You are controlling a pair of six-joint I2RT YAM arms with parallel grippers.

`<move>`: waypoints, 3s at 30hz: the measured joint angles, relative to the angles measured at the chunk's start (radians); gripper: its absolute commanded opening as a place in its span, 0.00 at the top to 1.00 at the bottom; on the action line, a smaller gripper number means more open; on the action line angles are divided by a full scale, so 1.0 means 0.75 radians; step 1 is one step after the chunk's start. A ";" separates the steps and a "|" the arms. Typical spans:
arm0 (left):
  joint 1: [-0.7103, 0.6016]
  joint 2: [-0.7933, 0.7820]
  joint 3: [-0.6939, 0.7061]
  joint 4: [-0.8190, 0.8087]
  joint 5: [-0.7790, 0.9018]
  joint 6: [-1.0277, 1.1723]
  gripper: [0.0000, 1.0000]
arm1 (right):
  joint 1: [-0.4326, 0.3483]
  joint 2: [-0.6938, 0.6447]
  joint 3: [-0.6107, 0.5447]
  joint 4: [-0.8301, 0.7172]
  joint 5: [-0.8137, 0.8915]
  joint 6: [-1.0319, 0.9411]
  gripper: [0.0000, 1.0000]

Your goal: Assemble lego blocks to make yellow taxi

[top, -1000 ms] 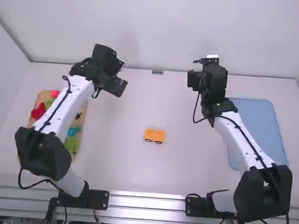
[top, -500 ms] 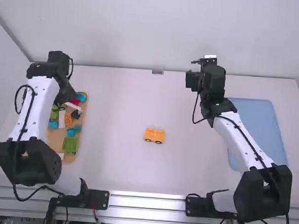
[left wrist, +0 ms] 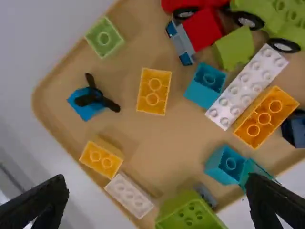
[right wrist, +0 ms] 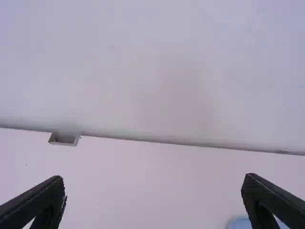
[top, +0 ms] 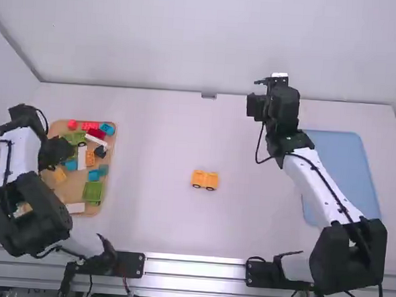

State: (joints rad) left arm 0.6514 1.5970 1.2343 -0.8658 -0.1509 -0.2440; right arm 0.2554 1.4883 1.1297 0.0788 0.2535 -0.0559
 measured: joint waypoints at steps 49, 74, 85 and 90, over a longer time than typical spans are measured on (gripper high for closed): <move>0.245 0.416 -0.145 0.471 0.307 0.420 0.73 | 0.046 0.000 0.000 0.079 -0.127 0.002 0.01; -0.515 -0.495 -0.388 0.867 1.142 0.757 0.82 | -0.029 0.358 0.092 0.426 -1.514 0.085 0.06; -0.900 -0.188 -0.416 1.591 1.616 0.662 0.89 | 0.043 0.578 0.363 0.439 -2.230 0.026 0.16; -0.900 -0.006 -0.415 1.980 1.817 0.482 0.91 | 0.044 0.588 0.375 0.439 -2.333 0.006 0.23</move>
State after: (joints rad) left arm -0.0238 1.5925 0.9230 0.6193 1.2121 0.1173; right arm 0.2886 1.9297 1.4109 0.4080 -1.4960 -0.0517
